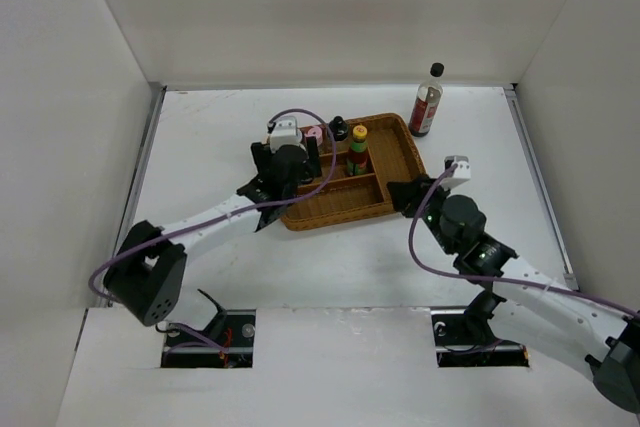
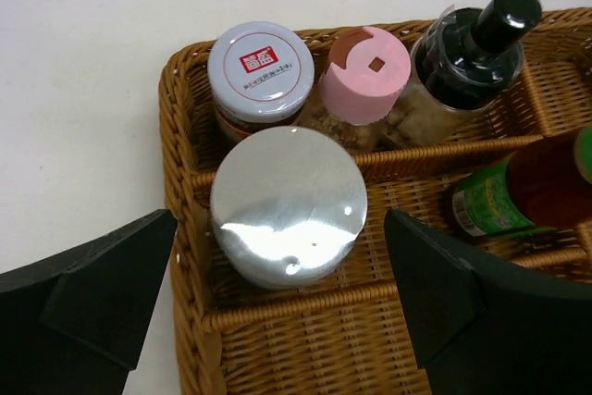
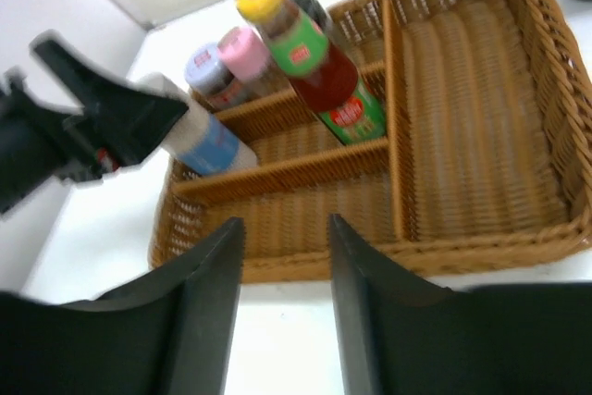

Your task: Organize the condiment bottles

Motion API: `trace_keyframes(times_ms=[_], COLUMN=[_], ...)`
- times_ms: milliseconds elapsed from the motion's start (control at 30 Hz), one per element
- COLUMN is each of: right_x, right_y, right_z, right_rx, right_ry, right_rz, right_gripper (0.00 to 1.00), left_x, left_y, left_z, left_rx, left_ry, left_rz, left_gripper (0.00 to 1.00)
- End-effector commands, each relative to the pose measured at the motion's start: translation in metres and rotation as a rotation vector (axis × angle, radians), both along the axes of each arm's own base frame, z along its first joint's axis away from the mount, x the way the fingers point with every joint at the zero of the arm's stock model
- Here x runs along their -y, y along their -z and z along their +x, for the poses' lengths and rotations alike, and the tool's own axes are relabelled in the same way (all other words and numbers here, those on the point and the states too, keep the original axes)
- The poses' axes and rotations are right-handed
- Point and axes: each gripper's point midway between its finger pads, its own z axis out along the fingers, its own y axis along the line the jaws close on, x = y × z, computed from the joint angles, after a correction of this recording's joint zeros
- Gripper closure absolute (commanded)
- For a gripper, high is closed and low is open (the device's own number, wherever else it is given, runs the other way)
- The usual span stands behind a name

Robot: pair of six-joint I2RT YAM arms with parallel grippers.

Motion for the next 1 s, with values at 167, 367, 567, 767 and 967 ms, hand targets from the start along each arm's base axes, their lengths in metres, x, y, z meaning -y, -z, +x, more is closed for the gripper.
trace_keyframes(times_ms=[167, 367, 567, 767, 967], right_x=[0.012, 0.071, 0.137, 0.139, 0.141], right_y=[-0.097, -0.110, -0.100, -0.110, -0.102], right_z=[0.037, 0.108, 0.167, 0.226, 0.278], right_rx=[0.107, 0.063, -0.028, -0.026, -0.053], right_ry=[0.110, 0.349, 0.540, 0.489, 0.477], right_rz=[0.028, -0.126, -0.252, -0.371, -0.465], right_gripper=[0.69, 0.51, 0.10, 0.01, 0.00], left_x=[-0.047, -0.092, -0.106, -0.108, -0.110], left_y=[-0.080, -0.029, 0.015, 0.013, 0.013], left_z=[-0.031, -0.061, -0.079, -0.083, -0.085], left_rx=[0.256, 0.250, 0.236, 0.288, 0.296], left_ry=[-0.061, -0.168, -0.177, -0.173, -0.176], left_rz=[-0.207, -0.331, -0.424, -0.479, -0.491], left_gripper=[0.00, 0.00, 0.00, 0.00, 0.00])
